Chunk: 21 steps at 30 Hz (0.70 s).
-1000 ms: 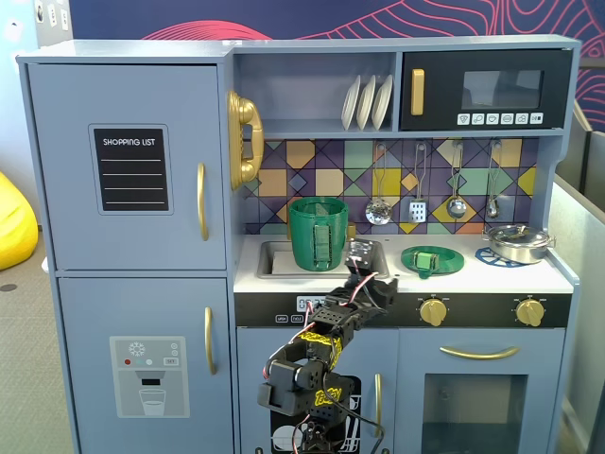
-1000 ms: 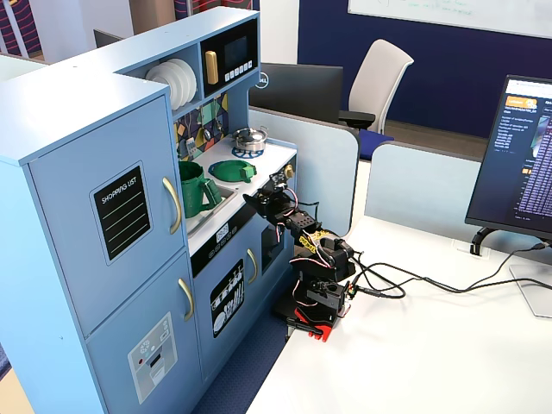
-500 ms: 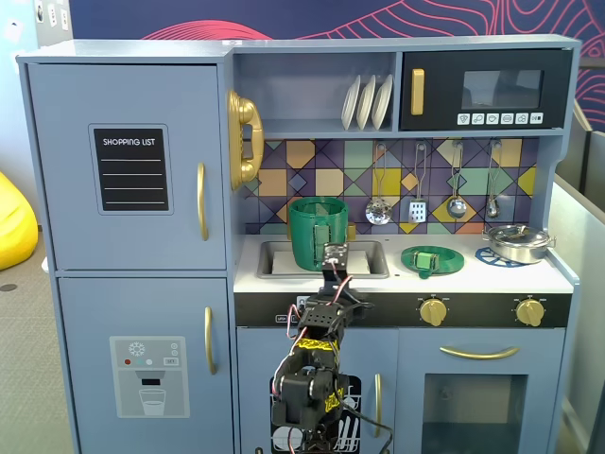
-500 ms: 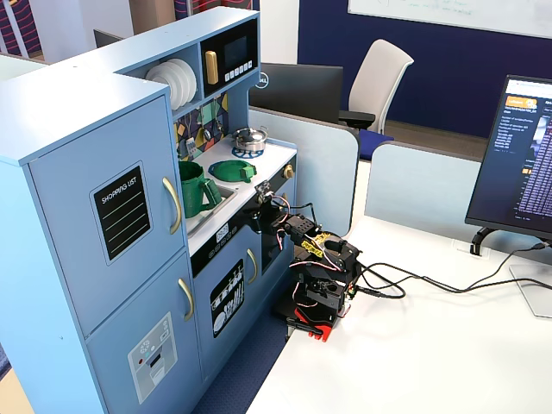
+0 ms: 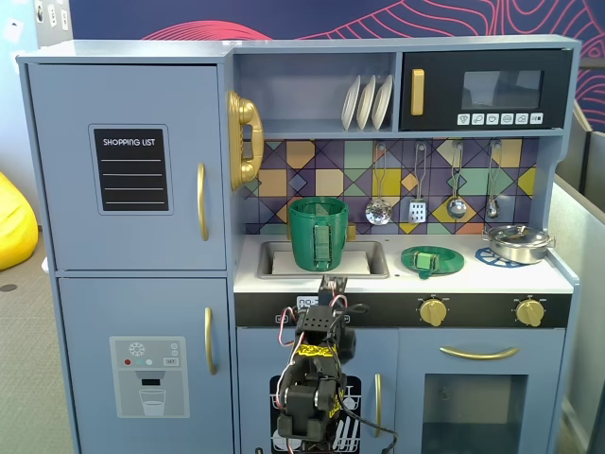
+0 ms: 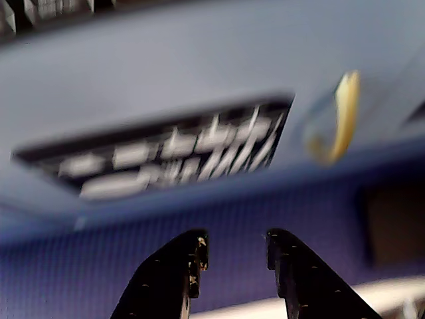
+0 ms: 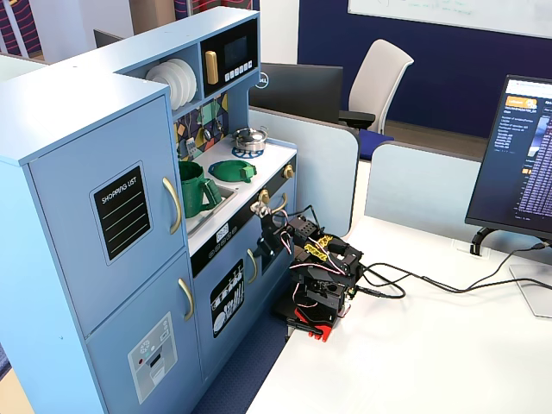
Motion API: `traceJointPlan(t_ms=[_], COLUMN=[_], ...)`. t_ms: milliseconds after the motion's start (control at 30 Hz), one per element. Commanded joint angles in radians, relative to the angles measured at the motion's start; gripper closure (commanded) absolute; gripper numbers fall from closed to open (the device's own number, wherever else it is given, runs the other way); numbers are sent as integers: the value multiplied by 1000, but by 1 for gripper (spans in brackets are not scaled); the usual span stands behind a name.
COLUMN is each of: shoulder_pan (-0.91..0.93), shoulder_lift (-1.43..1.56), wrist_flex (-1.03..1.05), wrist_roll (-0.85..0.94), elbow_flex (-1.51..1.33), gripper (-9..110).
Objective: Take off the lid from the green recipient and place it on the counter
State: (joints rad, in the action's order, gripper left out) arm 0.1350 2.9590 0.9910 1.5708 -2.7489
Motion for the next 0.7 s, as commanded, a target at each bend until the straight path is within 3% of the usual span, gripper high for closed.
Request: traceJointPlan(t_ms=[0,367,667], shoulder_pan=[-54,-129,-127], shoulder_lift=[49,176,218], wrist_flex=[74,411,492], wrist_roll=[-66,-103,-98], elbow_flex=[-49,-193,-245], gripper=[101,101,101])
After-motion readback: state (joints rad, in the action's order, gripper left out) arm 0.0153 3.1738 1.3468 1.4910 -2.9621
